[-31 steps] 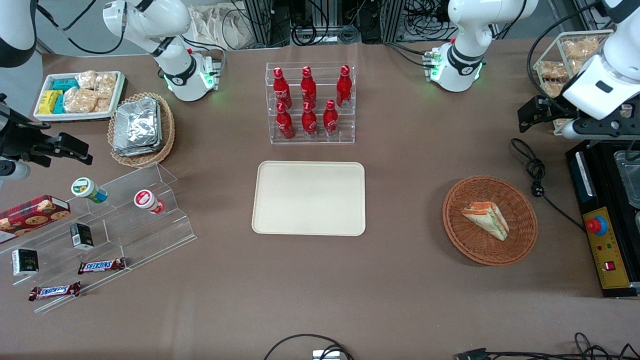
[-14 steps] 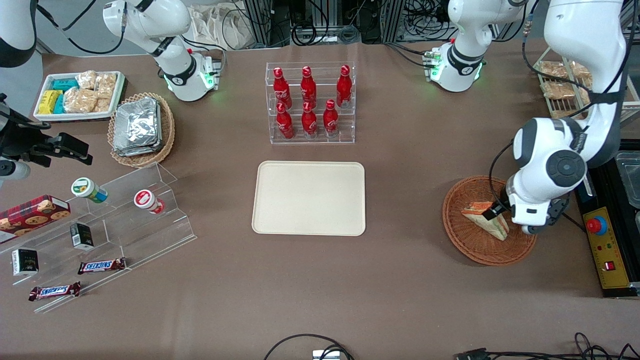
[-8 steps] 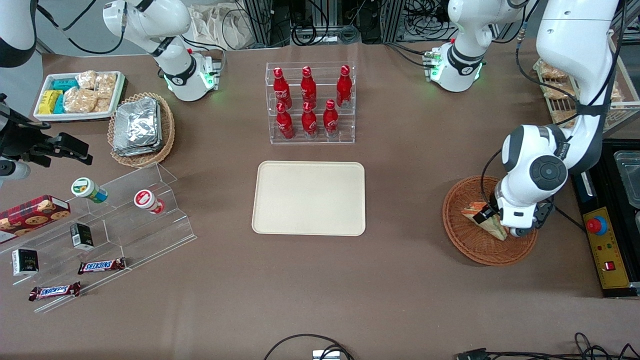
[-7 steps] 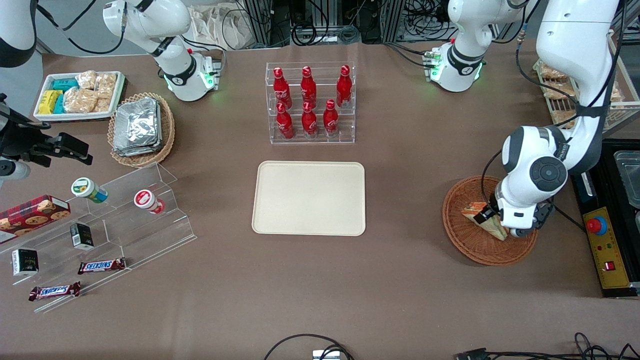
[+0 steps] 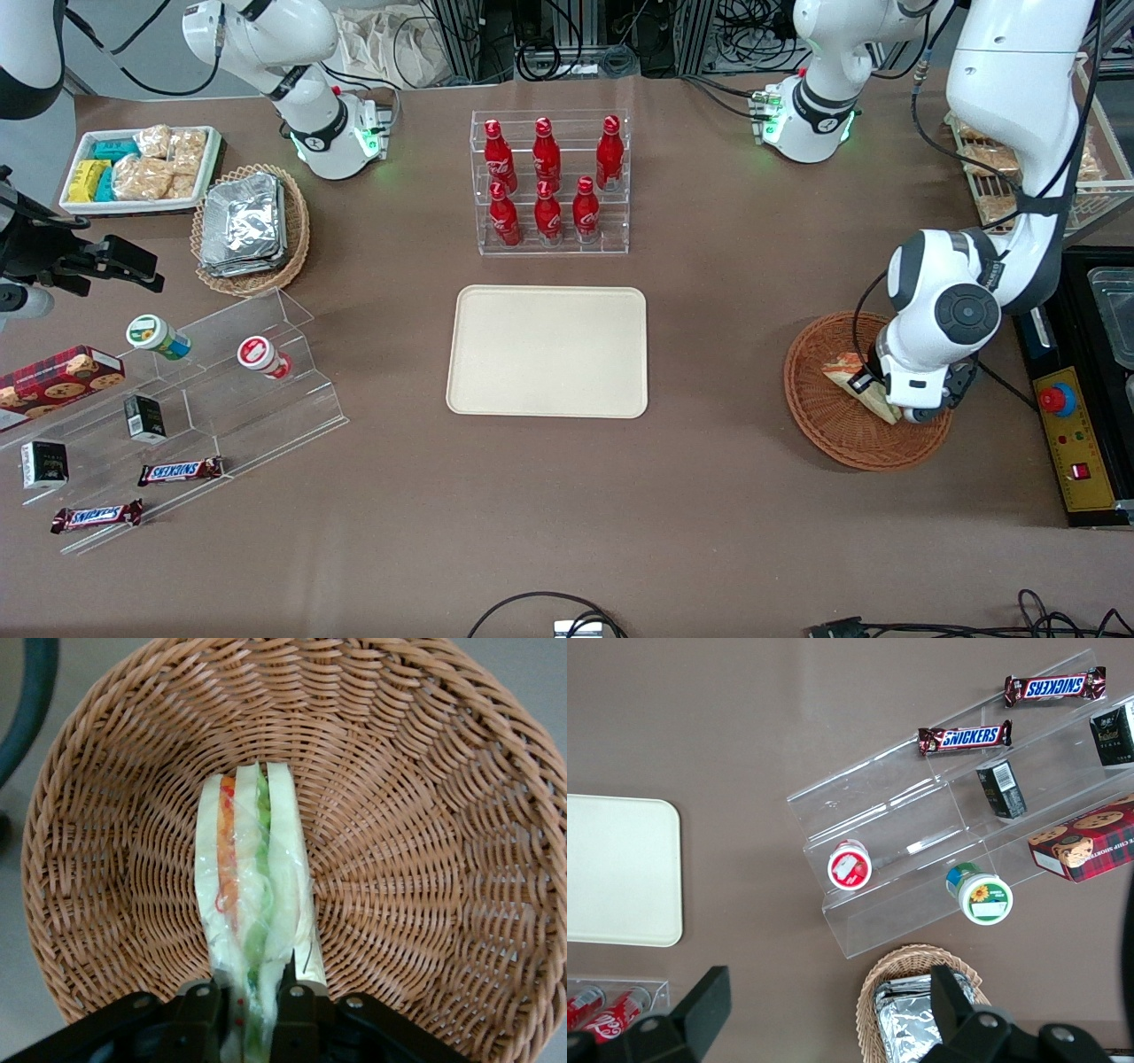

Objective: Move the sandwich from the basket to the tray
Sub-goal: 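Close the left gripper on the wrapped sandwich, then lift the sandwich and carry it with the left gripper to the cream tray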

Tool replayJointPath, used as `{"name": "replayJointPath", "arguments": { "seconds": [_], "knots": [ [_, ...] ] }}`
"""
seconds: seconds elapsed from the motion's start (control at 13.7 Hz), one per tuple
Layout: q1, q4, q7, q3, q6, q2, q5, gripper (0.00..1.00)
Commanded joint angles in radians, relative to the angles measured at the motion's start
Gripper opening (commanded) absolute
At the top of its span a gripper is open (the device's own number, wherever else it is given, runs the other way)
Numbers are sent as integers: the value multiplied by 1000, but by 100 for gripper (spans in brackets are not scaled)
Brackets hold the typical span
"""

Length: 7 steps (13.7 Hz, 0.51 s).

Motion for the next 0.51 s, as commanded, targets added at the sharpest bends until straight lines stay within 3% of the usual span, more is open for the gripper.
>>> {"name": "replayJointPath", "arguments": {
  "seconds": [0.0,0.22,0.44],
  "knots": [
    [-21,49,67,17,-61,-17,18,0],
    [-43,231,246,15,-315,-39,17,0],
    [-81,416,571,7,-547,-59,-3,0]
  ]
}}
